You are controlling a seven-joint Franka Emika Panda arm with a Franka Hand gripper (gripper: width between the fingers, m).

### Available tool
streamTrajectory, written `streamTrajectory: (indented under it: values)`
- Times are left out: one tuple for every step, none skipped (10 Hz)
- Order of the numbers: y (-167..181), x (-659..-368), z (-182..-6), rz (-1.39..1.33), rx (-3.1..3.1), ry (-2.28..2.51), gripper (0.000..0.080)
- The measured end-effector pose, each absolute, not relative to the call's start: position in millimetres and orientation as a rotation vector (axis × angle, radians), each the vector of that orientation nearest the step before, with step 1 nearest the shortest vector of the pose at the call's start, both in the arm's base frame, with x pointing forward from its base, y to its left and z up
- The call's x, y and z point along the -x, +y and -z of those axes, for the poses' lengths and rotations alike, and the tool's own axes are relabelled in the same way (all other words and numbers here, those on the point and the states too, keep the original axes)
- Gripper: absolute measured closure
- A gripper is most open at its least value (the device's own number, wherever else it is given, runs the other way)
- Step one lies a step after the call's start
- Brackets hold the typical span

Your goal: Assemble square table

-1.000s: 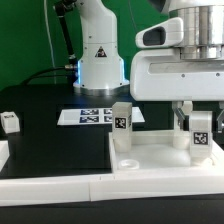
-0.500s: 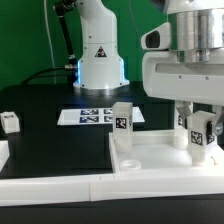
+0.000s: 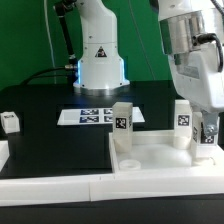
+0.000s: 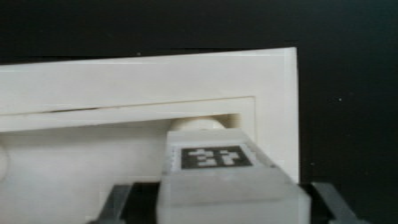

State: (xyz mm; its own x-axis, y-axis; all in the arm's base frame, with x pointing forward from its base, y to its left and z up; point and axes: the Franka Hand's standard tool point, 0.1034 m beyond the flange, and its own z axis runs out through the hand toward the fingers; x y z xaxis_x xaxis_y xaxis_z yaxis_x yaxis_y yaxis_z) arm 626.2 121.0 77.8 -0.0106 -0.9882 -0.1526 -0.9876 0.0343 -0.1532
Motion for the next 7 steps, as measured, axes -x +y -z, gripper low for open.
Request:
streamTrajectory:
  values:
    - [127,-622,-79.2,-0.007,2.135,2.048,0.0507]
    - [142,-618,-86.9,0.005,2.351,1.916,0.0316]
    - [152,-620,-88.6,0.064,2.565,1.677,0.0316]
    - [153,-618,-84.8,0.068,2.699,1.468,0.0181]
    - [150,-619,-85.0,0.071,2.720,1.431,0.0159]
    - [150,-619,-84.7,0.074,2.752,1.374,0.0159]
    - [150,-619,-84.7,0.078,2.817,1.242,0.0151]
